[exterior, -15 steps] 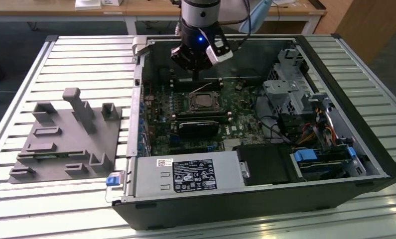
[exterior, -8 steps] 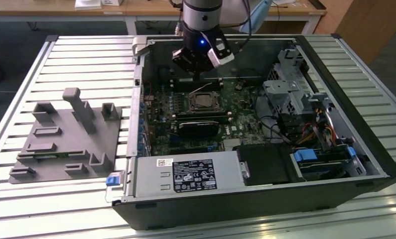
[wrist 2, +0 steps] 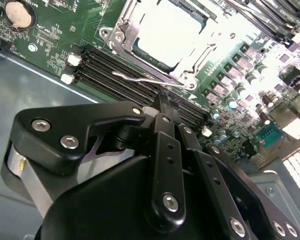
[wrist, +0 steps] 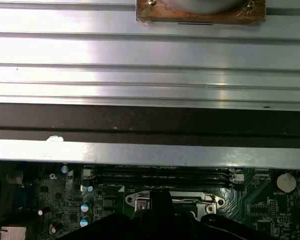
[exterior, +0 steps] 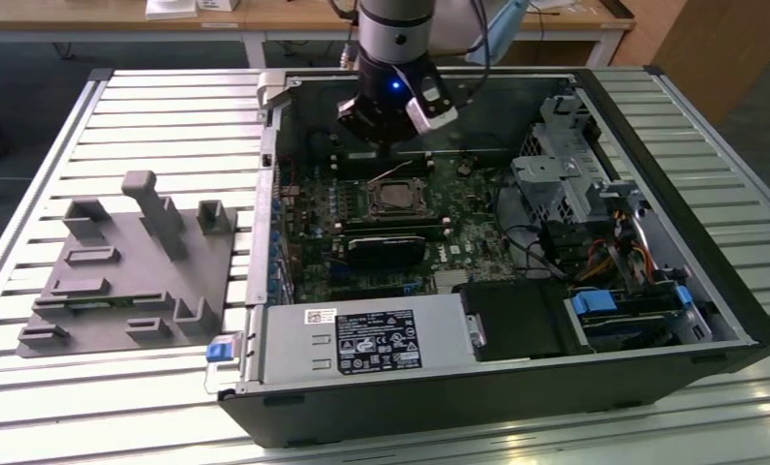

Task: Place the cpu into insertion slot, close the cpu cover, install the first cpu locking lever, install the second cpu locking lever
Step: 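Install the first cpu locking lever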

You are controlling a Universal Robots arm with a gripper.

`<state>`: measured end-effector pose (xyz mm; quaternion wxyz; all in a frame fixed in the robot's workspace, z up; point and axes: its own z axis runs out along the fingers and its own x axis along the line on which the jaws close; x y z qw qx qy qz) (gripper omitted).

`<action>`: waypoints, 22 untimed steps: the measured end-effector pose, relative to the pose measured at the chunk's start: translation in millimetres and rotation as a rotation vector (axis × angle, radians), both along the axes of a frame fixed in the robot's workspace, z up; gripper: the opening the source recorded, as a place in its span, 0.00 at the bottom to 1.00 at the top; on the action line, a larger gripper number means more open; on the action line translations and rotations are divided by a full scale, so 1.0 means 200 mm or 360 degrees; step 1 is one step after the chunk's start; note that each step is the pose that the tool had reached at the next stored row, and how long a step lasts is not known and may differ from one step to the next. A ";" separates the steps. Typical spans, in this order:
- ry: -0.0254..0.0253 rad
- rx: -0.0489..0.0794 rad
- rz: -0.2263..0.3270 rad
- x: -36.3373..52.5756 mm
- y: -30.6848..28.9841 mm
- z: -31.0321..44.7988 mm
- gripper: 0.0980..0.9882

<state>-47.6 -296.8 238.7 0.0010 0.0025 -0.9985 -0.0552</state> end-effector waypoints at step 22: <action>0.00002 0.0000 0.0045 0.100 0.011 -0.049 0.01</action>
